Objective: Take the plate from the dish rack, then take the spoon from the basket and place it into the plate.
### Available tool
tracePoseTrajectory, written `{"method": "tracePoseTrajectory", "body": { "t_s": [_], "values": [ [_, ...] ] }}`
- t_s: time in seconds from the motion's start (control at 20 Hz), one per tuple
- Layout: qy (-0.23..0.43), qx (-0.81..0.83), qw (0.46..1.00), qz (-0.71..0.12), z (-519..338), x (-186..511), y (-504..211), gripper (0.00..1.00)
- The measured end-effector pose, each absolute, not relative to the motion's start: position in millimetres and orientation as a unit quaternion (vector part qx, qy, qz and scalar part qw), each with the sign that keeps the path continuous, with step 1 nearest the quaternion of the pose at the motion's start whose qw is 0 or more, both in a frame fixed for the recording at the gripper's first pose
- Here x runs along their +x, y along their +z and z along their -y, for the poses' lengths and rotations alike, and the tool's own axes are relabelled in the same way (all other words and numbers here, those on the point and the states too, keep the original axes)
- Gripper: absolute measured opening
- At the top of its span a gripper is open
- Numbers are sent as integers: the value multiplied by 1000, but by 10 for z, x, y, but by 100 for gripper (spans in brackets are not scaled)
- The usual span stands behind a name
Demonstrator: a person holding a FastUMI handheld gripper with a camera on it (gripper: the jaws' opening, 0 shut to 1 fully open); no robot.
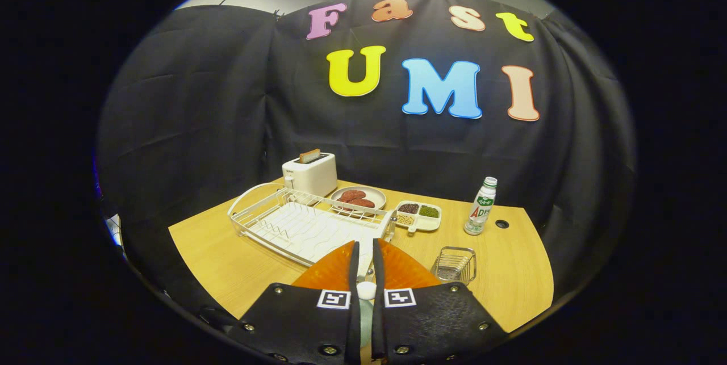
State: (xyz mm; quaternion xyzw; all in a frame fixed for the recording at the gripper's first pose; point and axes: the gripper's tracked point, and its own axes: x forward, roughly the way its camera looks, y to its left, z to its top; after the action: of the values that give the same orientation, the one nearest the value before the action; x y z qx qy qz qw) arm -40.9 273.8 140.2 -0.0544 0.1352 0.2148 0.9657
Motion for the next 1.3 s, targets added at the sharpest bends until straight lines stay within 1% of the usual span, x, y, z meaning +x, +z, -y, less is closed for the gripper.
{"method": "tracePoseTrajectory", "body": {
  "t_s": [0.5,1.0,1.05,1.1,1.25,1.3],
  "values": [
    [290,-71,936,-188,-3327,-469,879,7],
    [335,-99,913,-210,-3721,-492,564,8],
    [334,-100,914,-207,-3725,-478,579,9],
    [333,-99,916,-202,-3727,-462,615,14],
    [339,-75,919,-185,-3721,-429,819,22],
    [331,-71,923,-181,-3676,-362,873,33]
  ]
}}
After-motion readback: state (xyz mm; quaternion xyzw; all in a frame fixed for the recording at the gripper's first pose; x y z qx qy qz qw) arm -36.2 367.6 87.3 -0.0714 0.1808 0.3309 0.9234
